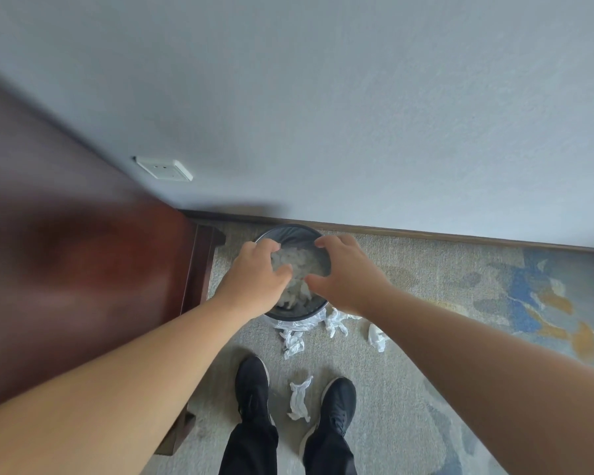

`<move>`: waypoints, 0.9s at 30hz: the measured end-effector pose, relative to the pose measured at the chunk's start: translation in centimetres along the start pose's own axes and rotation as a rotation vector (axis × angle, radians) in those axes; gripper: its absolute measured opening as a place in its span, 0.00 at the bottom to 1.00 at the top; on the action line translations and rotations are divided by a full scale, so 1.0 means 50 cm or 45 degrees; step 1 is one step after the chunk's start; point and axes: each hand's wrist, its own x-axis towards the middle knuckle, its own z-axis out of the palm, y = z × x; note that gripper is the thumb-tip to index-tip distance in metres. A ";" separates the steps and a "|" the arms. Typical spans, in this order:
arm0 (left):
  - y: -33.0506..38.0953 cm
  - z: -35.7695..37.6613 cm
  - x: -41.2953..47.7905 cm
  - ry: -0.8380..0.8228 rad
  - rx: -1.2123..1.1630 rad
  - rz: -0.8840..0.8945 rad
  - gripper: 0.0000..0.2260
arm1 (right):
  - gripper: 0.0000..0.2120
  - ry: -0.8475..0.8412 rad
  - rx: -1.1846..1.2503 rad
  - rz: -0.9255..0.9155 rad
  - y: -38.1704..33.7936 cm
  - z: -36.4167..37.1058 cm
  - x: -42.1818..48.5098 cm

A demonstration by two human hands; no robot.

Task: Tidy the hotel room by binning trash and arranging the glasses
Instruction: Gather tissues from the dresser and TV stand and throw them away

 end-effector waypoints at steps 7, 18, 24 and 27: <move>0.070 -0.043 -0.115 0.060 -0.036 0.032 0.20 | 0.29 0.043 -0.040 -0.054 -0.022 -0.082 -0.125; 0.135 -0.107 -0.286 0.211 -0.067 0.056 0.21 | 0.29 0.112 -0.073 -0.185 -0.086 -0.151 -0.277; 0.126 -0.106 -0.375 0.211 -0.056 0.080 0.21 | 0.29 0.136 -0.099 -0.154 -0.101 -0.136 -0.373; 0.105 -0.092 -0.420 0.203 -0.041 0.120 0.22 | 0.29 0.145 -0.085 -0.145 -0.098 -0.105 -0.418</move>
